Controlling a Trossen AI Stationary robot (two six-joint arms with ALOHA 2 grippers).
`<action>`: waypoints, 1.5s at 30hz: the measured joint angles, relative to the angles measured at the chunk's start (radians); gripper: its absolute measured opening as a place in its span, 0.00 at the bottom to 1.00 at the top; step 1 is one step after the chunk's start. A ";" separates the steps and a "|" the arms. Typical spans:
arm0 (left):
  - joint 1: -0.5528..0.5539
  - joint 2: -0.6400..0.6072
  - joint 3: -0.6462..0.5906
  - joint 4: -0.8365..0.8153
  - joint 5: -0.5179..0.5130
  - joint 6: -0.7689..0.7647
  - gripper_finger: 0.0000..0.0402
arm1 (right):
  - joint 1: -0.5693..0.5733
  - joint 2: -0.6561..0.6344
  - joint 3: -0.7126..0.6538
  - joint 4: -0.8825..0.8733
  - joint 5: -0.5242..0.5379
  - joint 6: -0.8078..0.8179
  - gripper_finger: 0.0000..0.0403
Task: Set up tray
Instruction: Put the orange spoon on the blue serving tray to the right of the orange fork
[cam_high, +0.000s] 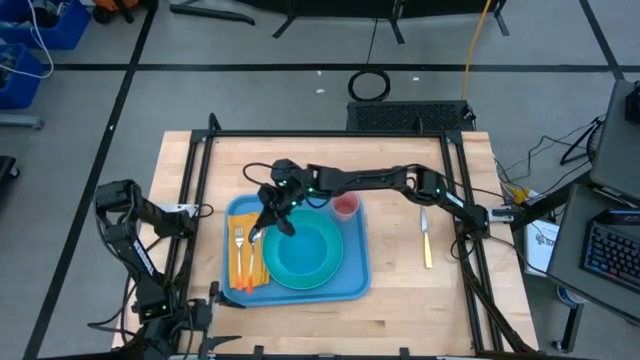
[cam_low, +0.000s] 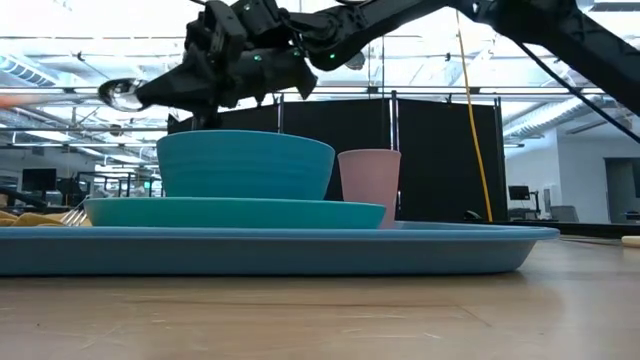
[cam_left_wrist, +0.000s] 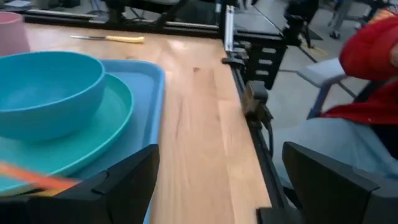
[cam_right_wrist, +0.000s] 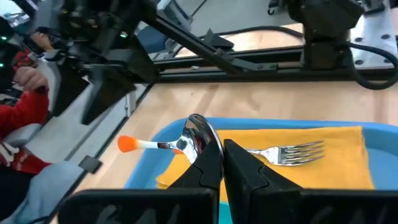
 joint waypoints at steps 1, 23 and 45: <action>0.000 0.000 0.000 0.004 0.005 0.011 0.86 | -0.001 0.003 0.001 0.000 0.005 -0.010 0.00; 0.001 0.001 0.000 0.024 -0.050 0.059 0.84 | 0.018 0.001 -0.031 -0.043 0.193 -0.216 0.00; 0.007 0.002 0.001 0.029 -0.052 0.056 0.83 | 0.033 0.001 -0.063 0.026 0.238 -0.264 0.00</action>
